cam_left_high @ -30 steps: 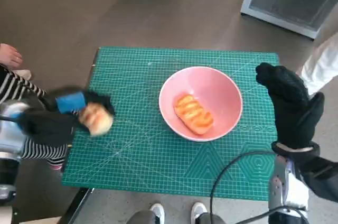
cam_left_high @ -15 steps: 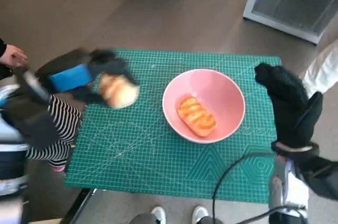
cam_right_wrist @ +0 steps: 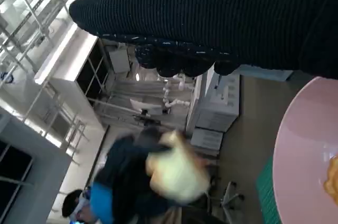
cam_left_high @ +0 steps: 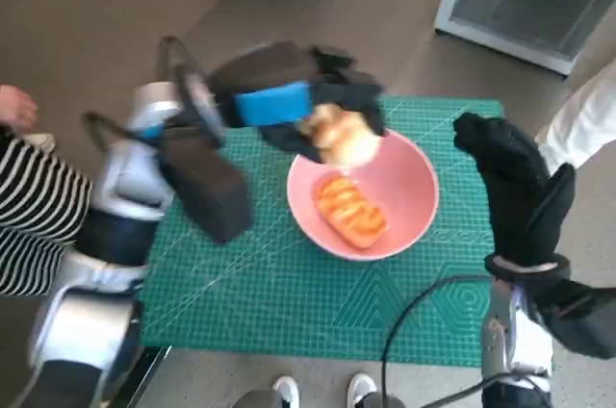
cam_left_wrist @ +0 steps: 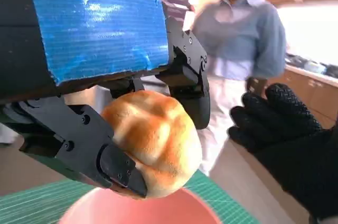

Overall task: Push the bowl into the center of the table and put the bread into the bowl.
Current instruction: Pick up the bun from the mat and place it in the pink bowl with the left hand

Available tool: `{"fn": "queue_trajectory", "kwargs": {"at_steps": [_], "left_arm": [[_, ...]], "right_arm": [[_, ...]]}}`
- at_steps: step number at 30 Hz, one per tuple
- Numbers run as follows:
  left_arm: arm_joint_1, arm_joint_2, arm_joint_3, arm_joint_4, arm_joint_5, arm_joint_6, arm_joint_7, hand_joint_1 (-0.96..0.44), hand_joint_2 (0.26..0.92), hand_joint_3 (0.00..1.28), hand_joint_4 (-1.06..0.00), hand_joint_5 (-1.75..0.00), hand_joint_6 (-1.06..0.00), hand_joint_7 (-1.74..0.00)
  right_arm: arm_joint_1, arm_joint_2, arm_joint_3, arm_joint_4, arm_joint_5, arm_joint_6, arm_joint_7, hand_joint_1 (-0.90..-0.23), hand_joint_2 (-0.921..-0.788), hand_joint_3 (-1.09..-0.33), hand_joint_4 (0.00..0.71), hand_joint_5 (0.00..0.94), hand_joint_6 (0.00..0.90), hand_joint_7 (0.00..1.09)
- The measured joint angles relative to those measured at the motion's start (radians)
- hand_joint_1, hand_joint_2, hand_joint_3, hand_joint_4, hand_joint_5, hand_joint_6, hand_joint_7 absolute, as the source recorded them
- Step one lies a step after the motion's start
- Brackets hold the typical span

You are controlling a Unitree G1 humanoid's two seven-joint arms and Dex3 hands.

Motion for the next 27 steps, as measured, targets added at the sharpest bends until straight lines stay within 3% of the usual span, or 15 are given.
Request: {"fn": "queue_trajectory", "kwargs": {"at_steps": [7, 14, 16, 18, 19, 20, 21, 22, 24, 27], "left_arm": [[-0.062, -0.112, -0.06, 0.193, 0.078, -0.026, 0.073, 0.0, 0.92, 0.05, -0.75, -1.12, -0.62, -1.15], [-0.075, -0.136, -0.082, 0.279, 0.109, -0.058, 0.11, 0.0, 0.92, 0.05, -0.75, -1.14, -0.61, -1.14], [-0.102, -0.163, -0.11, 0.336, 0.146, -0.047, 0.145, 0.0, 0.92, 0.07, -0.73, -1.17, -0.59, -1.15], [-0.12, -0.191, -0.139, 0.388, 0.18, -0.019, 0.162, 0.0, 0.921, 0.15, -0.6, -1.26, -0.53, -1.26], [-0.126, -0.202, -0.152, 0.413, 0.195, 0.003, 0.159, 0.07, 0.921, 0.17, -0.58, -1.29, -0.46, -1.14], [-0.128, -0.209, -0.161, 0.429, 0.202, 0.026, 0.153, 0.17, 0.921, 0.19, -0.54, -1.34, -0.41, -0.88], [-0.128, -0.221, -0.17, 0.452, 0.209, 0.055, 0.138, 0.07, 0.89, 0.17, -0.42, -0.99, -0.36, -0.63], [-0.128, -0.23, -0.176, 0.467, 0.211, 0.081, 0.12, 0.03, 0.883, 0.15, -0.4, -0.81, -0.35, -0.53], [-0.128, -0.252, -0.188, 0.489, 0.22, 0.129, 0.08, -0.06, 0.856, 0.09, -0.26, -0.34, -0.31, -0.27], [-0.127, -0.275, -0.2, 0.506, 0.227, 0.178, 0.034, -0.13, 0.842, 0.05, -0.17, -0.11, -0.29, -0.13]], "right_arm": [[0.006, 0.001, 0.004, -0.023, 0.001, 0.004, 0.0, -0.685, -0.921, -0.68, 0.11, 0.0, 0.032, 0.49], [0.02, 0.0, 0.001, -0.034, 0.001, 0.007, -0.005, -0.69, -0.921, -0.67, 0.113, 0.002, 0.032, 0.49], [0.03, 0.001, -0.004, -0.044, 0.001, 0.012, -0.016, -0.692, -0.921, -0.666, 0.115, 0.003, 0.032, 0.49], [0.035, 0.002, -0.005, -0.055, 0.0, 0.015, -0.027, -0.692, -0.921, -0.664, 0.115, 0.003, 0.032, 0.49], [0.037, 0.005, -0.004, -0.061, -0.001, 0.016, -0.03, -0.692, -0.921, -0.664, 0.116, 0.003, 0.032, 0.49], [0.038, 0.007, -0.004, -0.066, -0.002, 0.016, -0.033, -0.692, -0.921, -0.664, 0.116, 0.003, 0.032, 0.49], [0.04, 0.009, -0.004, -0.072, -0.002, 0.017, -0.038, -0.691, -0.921, -0.663, 0.116, 0.003, 0.032, 0.49], [0.043, 0.009, -0.005, -0.076, -0.003, 0.017, -0.041, -0.691, -0.921, -0.663, 0.116, 0.003, 0.032, 0.49], [0.047, 0.009, -0.005, -0.084, -0.006, 0.018, -0.049, -0.688, -0.921, -0.664, 0.116, 0.002, 0.032, 0.49], [0.055, 0.01, -0.006, -0.093, -0.019, 0.018, -0.058, -0.685, -0.921, -0.665, 0.115, 0.002, 0.031, 0.49]]}}
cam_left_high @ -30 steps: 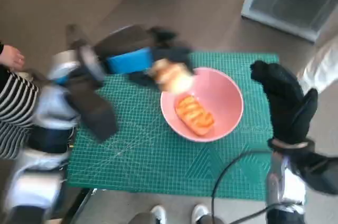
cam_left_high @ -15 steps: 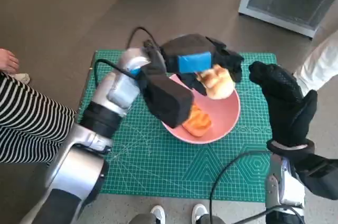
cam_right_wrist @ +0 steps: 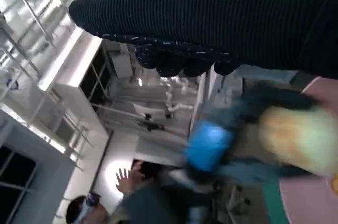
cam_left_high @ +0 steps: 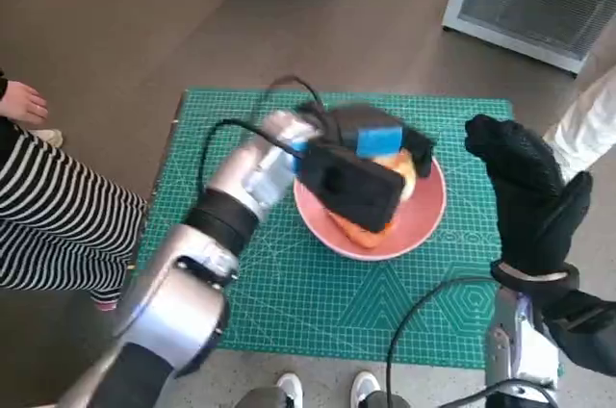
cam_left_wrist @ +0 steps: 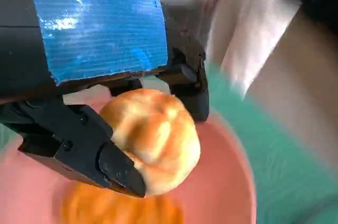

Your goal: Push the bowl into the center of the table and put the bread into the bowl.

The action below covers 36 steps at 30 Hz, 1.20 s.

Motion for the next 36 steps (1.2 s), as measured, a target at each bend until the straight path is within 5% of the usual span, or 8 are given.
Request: {"fn": "queue_trajectory", "kwargs": {"at_steps": [17, 33, 36], "left_arm": [[0.03, 0.044, 0.03, -0.048, -0.024, -0.016, 0.007, -0.34, 0.847, 0.02, -0.05, 0.0, -0.24, -0.02], [0.198, 0.158, 0.397, -0.226, -0.499, -0.176, -0.132, -0.46, 0.895, 0.02, -0.05, -0.01, -0.24, -0.02], [0.251, 0.148, 0.472, -0.274, -0.613, -0.196, -0.144, -0.52, 0.914, 0.11, -0.07, -0.01, -0.26, -0.03]], "right_arm": [[0.0, -0.02, -0.022, -0.003, -0.02, -0.007, -0.018, -0.676, -0.921, -0.688, 0.117, 0.002, 0.019, 0.48], [-0.064, -0.042, -0.032, -0.03, -0.017, 0.041, -0.044, -0.683, -0.921, -0.696, 0.121, 0.003, 0.021, 0.49], [-0.09, -0.048, -0.033, -0.042, -0.018, 0.06, -0.05, -0.685, -0.921, -0.695, 0.124, 0.004, 0.023, 0.49]]}}
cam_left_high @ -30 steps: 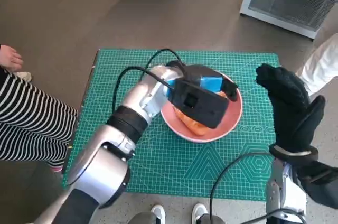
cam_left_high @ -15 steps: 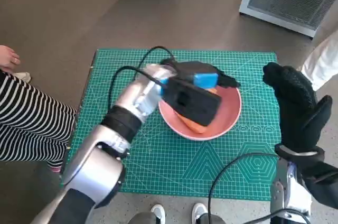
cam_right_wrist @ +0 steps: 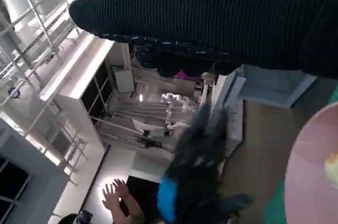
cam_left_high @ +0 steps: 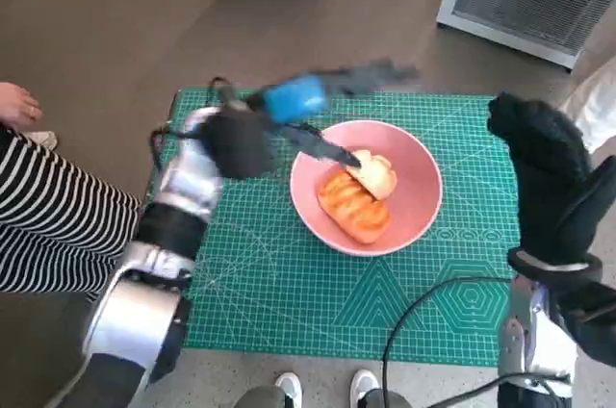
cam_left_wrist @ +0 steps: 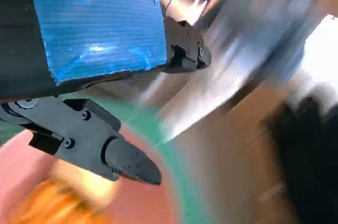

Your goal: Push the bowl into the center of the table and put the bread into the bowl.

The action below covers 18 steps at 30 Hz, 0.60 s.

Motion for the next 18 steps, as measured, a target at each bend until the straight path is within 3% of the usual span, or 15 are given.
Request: {"fn": "queue_trajectory", "kwargs": {"at_steps": [3, 7, 9, 12, 18], "left_arm": [[0.066, -0.028, 0.06, -0.094, -0.104, 0.011, 0.011, -0.6, 0.919, 0.27, -0.09, -0.03, -0.26, -0.03], [0.145, -0.071, 0.097, -0.241, -0.191, 0.063, 0.055, -0.66, 0.92, 0.39, -0.1, -0.03, -0.25, -0.05], [0.182, -0.09, 0.105, -0.317, -0.228, 0.098, 0.072, -0.68, 0.921, 0.44, -0.07, -0.08, -0.1, -0.34], [0.233, -0.117, 0.109, -0.424, -0.271, 0.144, 0.088, -0.7, 0.921, 0.46, -0.05, -0.11, -0.03, -0.44], [0.279, -0.124, 0.11, -0.527, -0.288, 0.196, 0.09, -0.73, 0.921, 0.46, -0.04, -0.13, 0.0, -0.42]], "right_arm": [[-0.029, -0.007, 0.0, -0.013, -0.002, 0.023, -0.012, -0.691, -0.921, -0.692, 0.126, 0.005, 0.025, 0.49], [-0.07, -0.01, 0.006, -0.017, -0.006, 0.034, -0.021, -0.695, -0.921, -0.684, 0.13, 0.006, 0.032, 0.5], [-0.09, -0.012, 0.011, -0.017, -0.018, 0.04, -0.024, -0.688, -0.921, -0.686, 0.13, 0.005, 0.036, 0.5], [-0.119, -0.018, 0.015, -0.012, -0.043, 0.046, -0.029, -0.681, -0.921, -0.688, 0.131, 0.005, 0.042, 0.5], [-0.158, -0.024, 0.019, 0.001, -0.071, 0.054, -0.035, -0.678, -0.921, -0.691, 0.136, 0.006, 0.058, 0.51]]}}
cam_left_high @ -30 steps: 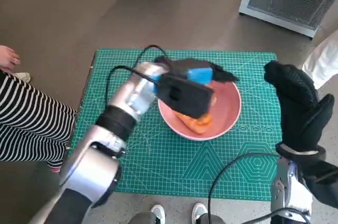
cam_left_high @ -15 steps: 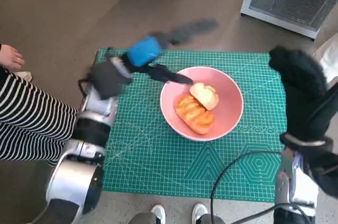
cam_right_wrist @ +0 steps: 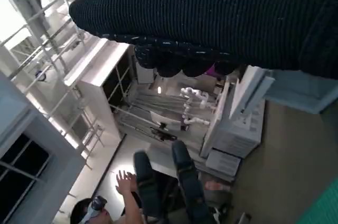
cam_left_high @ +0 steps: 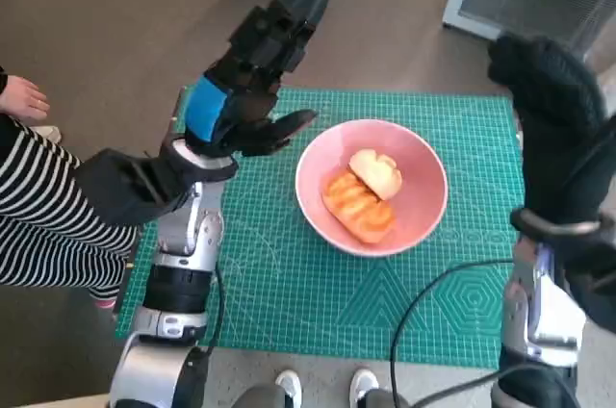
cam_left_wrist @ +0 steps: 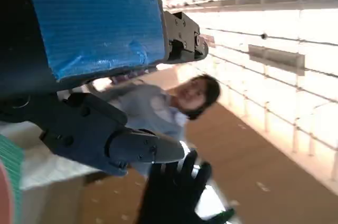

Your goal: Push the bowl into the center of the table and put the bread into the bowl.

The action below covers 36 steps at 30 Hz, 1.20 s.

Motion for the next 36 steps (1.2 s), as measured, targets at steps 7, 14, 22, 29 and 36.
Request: {"fn": "queue_trajectory", "kwargs": {"at_steps": [7, 14, 22, 29, 36], "left_arm": [[0.022, 0.0, 0.0, -0.034, 0.0, 0.019, 0.0, -0.73, 0.921, 0.44, -0.03, -0.14, 0.0, -0.41], [0.03, 0.0, 0.0, -0.035, 0.0, 0.023, -0.002, -0.72, 0.921, 0.43, -0.02, -0.14, 0.0, -0.4], [0.03, 0.002, 0.003, -0.031, 0.008, 0.022, -0.002, -0.73, 0.921, 0.42, -0.01, -0.14, 0.0, -0.4], [0.03, 0.004, 0.005, -0.031, 0.01, 0.023, 0.001, -0.69, 0.921, 0.41, -0.01, -0.14, 0.0, -0.39], [0.03, 0.003, 0.006, -0.031, 0.01, 0.031, 0.007, -0.67, 0.921, 0.37, -0.01, -0.14, 0.0, -0.4]], "right_arm": [[-0.025, -0.001, 0.002, 0.031, -0.008, 0.005, 0.0, -0.685, -0.921, -0.688, 0.14, 0.007, 0.069, 0.51], [-0.049, -0.003, 0.003, 0.056, -0.008, 0.006, 0.001, -0.681, -0.921, -0.684, 0.135, 0.003, 0.064, 0.51], [-0.057, -0.01, 0.003, 0.073, -0.006, 0.015, 0.006, -0.684, -0.921, -0.689, 0.133, 0.001, 0.062, 0.5], [-0.057, -0.017, 0.003, 0.073, -0.006, 0.026, 0.009, -0.689, -0.921, -0.688, 0.132, 0.001, 0.062, 0.5], [-0.057, -0.023, 0.003, 0.073, -0.007, 0.033, 0.009, -0.693, -0.921, -0.69, 0.132, 0.001, 0.062, 0.5]]}}
